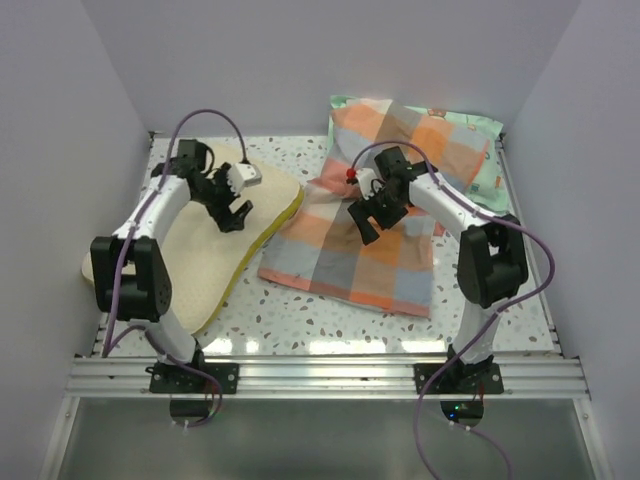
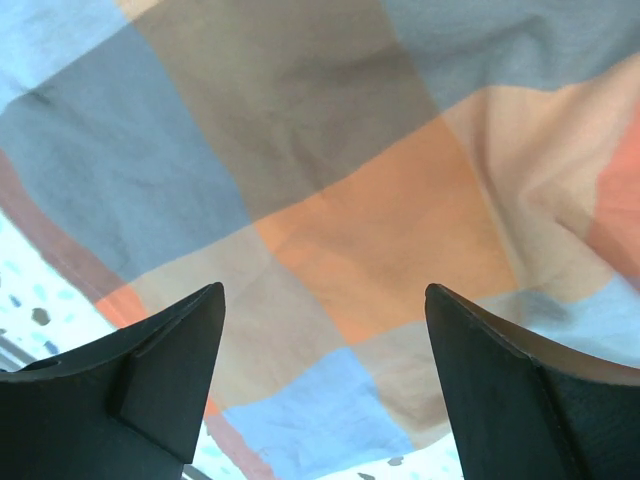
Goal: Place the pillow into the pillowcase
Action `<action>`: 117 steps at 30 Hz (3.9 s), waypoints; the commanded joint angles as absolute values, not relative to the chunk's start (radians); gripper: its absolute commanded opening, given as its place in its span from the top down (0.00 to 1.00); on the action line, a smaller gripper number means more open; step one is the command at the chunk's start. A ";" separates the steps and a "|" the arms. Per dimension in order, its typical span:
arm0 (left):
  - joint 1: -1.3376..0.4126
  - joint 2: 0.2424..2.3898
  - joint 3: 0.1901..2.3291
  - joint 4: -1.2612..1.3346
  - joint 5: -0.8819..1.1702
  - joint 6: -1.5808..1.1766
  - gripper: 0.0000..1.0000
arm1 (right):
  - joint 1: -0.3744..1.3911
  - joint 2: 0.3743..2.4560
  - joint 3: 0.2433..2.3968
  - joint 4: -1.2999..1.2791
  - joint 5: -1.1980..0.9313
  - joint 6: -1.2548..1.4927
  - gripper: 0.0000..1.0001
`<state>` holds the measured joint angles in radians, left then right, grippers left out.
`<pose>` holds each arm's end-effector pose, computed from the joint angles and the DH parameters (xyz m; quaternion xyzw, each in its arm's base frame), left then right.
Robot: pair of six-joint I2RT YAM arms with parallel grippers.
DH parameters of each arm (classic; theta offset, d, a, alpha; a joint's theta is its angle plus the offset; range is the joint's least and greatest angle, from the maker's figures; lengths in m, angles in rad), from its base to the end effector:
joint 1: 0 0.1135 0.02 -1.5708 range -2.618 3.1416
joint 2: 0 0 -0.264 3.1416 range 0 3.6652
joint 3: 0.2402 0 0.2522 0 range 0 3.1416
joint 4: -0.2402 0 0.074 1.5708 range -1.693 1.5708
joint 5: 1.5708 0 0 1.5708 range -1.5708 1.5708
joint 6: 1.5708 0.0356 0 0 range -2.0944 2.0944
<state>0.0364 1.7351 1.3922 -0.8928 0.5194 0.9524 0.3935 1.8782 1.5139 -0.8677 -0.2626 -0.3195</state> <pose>0.3490 -0.0050 0.2490 0.4598 0.8358 -0.1464 0.2620 0.3531 0.1566 0.2317 -0.3617 0.9081 0.1351 0.1623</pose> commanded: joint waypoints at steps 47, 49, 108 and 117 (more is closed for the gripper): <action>-0.233 1.806 1.758 -0.570 0.597 0.126 0.14 | 0.570 1.710 1.413 -0.833 -0.183 -0.299 0.49; -0.187 1.706 1.688 -0.613 0.563 0.169 0.14 | 0.624 1.730 1.381 -0.809 -0.144 -0.301 0.51; 0.040 1.644 1.293 -0.585 0.253 0.413 0.00 | 0.546 1.813 1.608 -0.885 -0.058 -0.233 1.00; 0.040 1.877 1.384 -0.543 0.177 0.497 0.00 | 0.465 1.819 1.632 -0.911 -0.118 -0.224 1.00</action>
<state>0.0326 1.8214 1.3430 -0.5846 0.2485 0.4236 0.4530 1.8629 1.5917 -0.8783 -0.0719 -0.2306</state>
